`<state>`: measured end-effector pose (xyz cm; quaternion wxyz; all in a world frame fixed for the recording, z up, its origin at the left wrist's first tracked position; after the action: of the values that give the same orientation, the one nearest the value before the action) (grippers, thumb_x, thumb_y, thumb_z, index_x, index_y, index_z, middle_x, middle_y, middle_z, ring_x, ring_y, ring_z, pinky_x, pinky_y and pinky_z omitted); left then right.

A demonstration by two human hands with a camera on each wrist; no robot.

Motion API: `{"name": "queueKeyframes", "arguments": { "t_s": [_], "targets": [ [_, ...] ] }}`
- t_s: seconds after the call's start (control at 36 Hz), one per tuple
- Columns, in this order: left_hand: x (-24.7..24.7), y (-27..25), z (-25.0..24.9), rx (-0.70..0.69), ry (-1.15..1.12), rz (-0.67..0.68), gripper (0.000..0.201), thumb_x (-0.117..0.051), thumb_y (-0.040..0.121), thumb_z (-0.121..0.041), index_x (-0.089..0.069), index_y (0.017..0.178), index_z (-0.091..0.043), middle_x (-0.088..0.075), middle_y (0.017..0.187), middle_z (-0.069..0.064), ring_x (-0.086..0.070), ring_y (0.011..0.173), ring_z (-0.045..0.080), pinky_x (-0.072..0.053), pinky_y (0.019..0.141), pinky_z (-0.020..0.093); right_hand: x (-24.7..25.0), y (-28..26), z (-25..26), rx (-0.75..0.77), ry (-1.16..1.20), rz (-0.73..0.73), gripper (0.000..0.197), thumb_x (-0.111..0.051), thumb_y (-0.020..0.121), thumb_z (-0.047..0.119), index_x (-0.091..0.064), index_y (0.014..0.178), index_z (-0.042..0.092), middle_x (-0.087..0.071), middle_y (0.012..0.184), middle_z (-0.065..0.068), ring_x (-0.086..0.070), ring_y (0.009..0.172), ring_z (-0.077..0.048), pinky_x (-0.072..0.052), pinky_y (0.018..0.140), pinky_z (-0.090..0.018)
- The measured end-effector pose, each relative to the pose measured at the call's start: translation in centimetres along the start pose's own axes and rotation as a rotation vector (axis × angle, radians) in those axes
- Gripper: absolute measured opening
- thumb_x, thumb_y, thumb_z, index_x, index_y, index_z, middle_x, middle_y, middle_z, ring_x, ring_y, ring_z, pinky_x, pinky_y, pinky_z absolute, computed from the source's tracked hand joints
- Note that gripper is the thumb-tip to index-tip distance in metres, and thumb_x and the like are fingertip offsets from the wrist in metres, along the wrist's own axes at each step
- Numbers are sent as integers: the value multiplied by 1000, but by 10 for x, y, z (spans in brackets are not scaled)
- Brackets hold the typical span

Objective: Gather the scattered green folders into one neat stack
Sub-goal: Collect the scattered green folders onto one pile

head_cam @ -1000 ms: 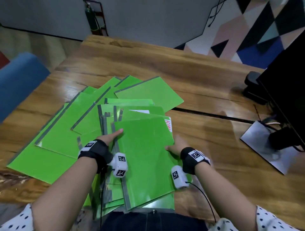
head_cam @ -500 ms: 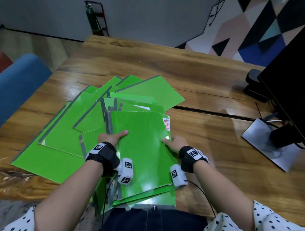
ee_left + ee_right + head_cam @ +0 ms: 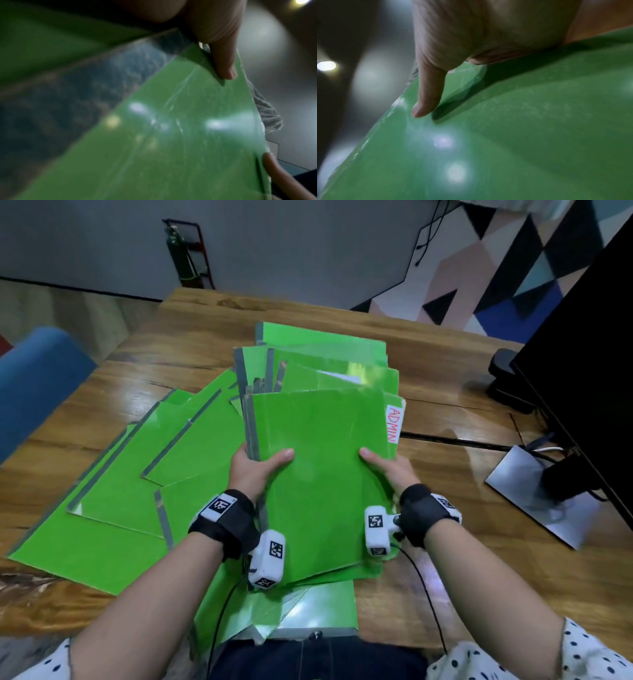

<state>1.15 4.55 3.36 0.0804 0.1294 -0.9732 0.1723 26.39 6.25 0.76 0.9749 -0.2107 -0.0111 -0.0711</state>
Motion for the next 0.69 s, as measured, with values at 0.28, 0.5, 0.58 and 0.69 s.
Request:
{"name": "queueKeyframes", "arguments": {
  "t_s": [0.28, 0.5, 0.58, 0.69],
  "targets": [
    [-24, 9, -27, 1, -6, 158, 92, -79, 68, -41, -33, 142, -10, -45, 139, 7, -45, 121, 21, -34, 107, 38, 22, -5, 43, 178, -37, -49, 40, -82, 57, 28, -62, 91, 19, -68, 90, 2, -67, 78, -7, -53, 66, -15],
    [-44, 14, -23, 122, 35, 291, 105, -59, 78, -62, -6, 151, -7, -18, 157, 12, -25, 142, 26, -21, 114, 44, 40, 8, 33, 184, -65, -286, 46, -83, 69, 19, -65, 108, 2, -69, 108, -15, -67, 93, -24, -54, 89, -39],
    [-37, 13, -15, 144, 225, 411, 94, -39, 83, -71, -19, 150, -8, -28, 154, 11, -34, 138, 27, -24, 113, 44, 47, 12, 27, 168, -123, -319, 48, -83, 69, 20, -65, 109, 0, -69, 109, -16, -66, 92, -23, -53, 89, -39],
    [1, 33, 14, 265, 491, 284, 82, -46, 88, -60, -32, 144, -1, -41, 145, 19, -44, 129, 34, -35, 106, 45, 54, 15, 21, 173, -207, -357, 48, -83, 69, 25, -67, 106, 0, -69, 104, -15, -66, 90, -23, -54, 86, -37]
  ]
}}
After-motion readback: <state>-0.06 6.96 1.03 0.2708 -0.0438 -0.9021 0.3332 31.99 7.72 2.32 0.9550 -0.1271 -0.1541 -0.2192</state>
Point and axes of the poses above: each hand's wrist, its own y-axis towards the middle knuckle, its own x-axis out of the back of the hand, z = x × y, the point moved 2 cm from there along y, towards the middle knuckle
